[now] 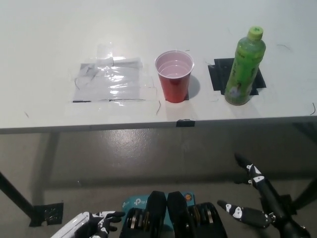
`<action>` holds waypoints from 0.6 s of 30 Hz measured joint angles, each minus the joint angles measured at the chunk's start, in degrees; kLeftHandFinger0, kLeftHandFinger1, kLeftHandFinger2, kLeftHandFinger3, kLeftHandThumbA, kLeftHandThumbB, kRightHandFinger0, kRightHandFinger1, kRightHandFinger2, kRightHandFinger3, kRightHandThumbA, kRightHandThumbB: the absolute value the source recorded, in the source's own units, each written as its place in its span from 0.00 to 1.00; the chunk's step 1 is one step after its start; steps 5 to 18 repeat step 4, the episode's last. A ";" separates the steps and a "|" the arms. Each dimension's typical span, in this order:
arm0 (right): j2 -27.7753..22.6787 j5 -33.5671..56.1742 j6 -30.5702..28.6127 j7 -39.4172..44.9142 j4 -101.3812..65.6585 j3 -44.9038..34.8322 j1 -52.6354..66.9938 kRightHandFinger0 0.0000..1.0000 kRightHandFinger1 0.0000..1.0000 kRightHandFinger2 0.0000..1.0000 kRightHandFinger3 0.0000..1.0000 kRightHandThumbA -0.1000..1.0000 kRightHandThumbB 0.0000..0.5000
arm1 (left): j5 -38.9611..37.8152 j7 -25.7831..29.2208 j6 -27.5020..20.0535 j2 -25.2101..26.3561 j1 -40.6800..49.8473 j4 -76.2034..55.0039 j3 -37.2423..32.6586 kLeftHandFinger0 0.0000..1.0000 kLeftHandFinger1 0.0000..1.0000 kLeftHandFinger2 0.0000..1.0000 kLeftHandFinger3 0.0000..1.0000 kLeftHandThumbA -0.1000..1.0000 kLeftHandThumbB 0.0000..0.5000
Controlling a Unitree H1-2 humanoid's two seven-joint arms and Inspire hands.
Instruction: The robot uses its right hand to pick up a bottle kept in the middle of the desk and tilt it into a cup kept next to it to pour water out
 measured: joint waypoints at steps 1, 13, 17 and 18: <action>-0.16 0.19 0.29 0.69 -0.07 0.10 -0.04 0.86 0.97 1.00 1.00 0.89 0.69 | 0.00 0.00 -0.01 0.04 0.00 0.00 -0.01 0.89 0.90 0.87 1.00 1.00 0.89; -1.37 0.25 1.97 2.69 -0.51 1.11 -0.44 0.76 0.88 1.00 1.00 0.86 0.71 | -0.01 0.00 -0.01 0.13 -0.02 -0.01 0.01 0.88 0.90 0.86 1.00 1.00 0.89; -1.37 0.25 1.97 2.69 -0.51 1.11 -0.44 0.76 0.88 1.00 1.00 0.86 0.71 | -0.01 0.00 -0.01 0.13 -0.02 -0.01 0.01 0.88 0.90 0.86 1.00 1.00 0.89; -1.37 0.25 1.97 2.69 -0.51 1.11 -0.44 0.76 0.88 1.00 1.00 0.86 0.71 | -0.01 0.00 -0.01 0.13 -0.02 -0.01 0.01 0.88 0.90 0.86 1.00 1.00 0.89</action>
